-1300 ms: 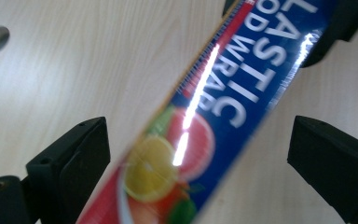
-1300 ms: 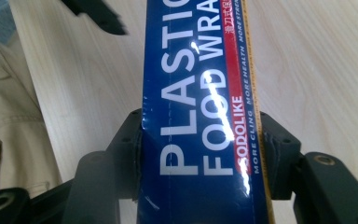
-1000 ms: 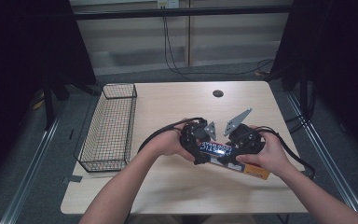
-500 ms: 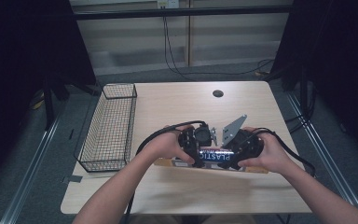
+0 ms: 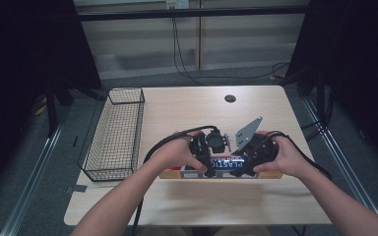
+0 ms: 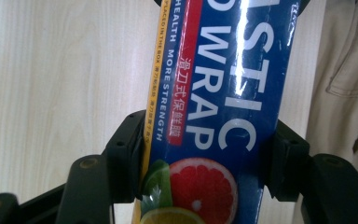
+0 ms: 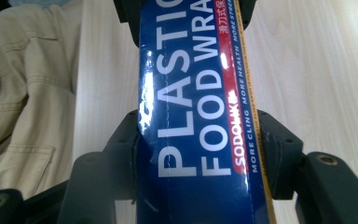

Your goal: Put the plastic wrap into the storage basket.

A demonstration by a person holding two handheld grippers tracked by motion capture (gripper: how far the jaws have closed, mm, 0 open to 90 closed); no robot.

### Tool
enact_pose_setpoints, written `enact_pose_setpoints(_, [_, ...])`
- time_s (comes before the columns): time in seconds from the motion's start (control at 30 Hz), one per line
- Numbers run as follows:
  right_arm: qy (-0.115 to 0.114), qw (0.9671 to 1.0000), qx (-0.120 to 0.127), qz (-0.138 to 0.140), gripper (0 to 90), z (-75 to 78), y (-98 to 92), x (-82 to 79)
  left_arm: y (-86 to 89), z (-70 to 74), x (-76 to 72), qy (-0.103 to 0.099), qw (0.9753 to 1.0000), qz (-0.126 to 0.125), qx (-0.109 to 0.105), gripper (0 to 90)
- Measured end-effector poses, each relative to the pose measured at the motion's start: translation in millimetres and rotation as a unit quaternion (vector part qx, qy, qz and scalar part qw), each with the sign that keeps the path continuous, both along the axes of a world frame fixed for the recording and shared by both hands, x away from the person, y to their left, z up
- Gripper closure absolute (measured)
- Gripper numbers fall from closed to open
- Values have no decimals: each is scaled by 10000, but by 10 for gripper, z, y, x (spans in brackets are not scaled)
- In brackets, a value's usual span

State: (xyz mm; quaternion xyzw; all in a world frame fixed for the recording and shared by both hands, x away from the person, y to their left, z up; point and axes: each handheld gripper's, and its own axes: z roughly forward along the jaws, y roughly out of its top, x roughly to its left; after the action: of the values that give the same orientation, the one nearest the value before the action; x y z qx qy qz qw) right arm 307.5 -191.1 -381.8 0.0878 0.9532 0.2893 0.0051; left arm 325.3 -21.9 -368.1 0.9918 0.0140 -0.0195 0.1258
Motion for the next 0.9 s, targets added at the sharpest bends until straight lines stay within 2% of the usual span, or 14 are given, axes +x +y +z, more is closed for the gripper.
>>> enact_pose_setpoints(0.07, [34, 10000, 4, 45, 420, -7, -8, 13, -5, 15, 3, 130, 9999, 1, 86, 412])
enact_pose_setpoints(0.1, [64, 10000, -2, 46, 418, -5, -10, 13, -6, 10, -17, 60, 10000, 25, 57, 413])
enact_pose_setpoints(0.17, [123, 9999, 18, 33, 408, -8, -9, 6, -2, 15, -23, 73, 9999, 75, 71, 415])
enact_pose_setpoints(0.2, [55, 10000, 61, 30, 404, -16, -11, 3, 1, 17, -27, 52, 9999, 95, 61, 416])
enact_pose_setpoints(0.27, [13, 9999, 112, 92, 382, -27, -26, 22, 10, 36, -18, 159, 9997, 176, 44, 419])
enact_pose_setpoints(0.37, [2, 9998, 193, -66, 323, -50, -41, 33, 25, 48, -18, 231, 9993, 294, -23, 429])
enact_pose_setpoints(0.4, [-1, 9999, 136, -96, 277, -53, -45, 39, 31, 41, -25, 205, 9989, 412, -40, 431])
enact_pose_setpoints(0.43, [17, 9998, 94, -151, 237, -64, -50, 45, 45, 39, -10, 94, 9992, 382, 52, 434])
enact_pose_setpoints(0.53, [-35, 9997, 26, -232, 186, -79, -83, 53, 83, 25, 3, 94, 9987, 479, 124, 437])
enact_pose_setpoints(0.63, [5, 9989, 81, -466, 113, -69, -165, 79, 181, 19, 39, 231, 9973, 695, 114, 437])
enact_pose_setpoints(0.73, [-139, 9971, 99, -744, 49, -39, -229, 93, 258, 22, 64, 177, 9961, 861, 124, 438])
enact_pose_setpoints(0.77, [-87, 9963, 183, -837, 40, -27, -263, 111, 290, 32, 85, 275, 9950, 951, 138, 438])
enact_pose_setpoints(0.83, [45, 9937, 292, -1084, 37, -8, -351, 151, 357, 45, 120, 281, 9936, 1086, 111, 438])
enact_pose_setpoints(0.9, [-72, 9903, 351, -1345, 42, 3, -410, 173, 415, 61, 141, 202, 9923, 1220, 90, 438])
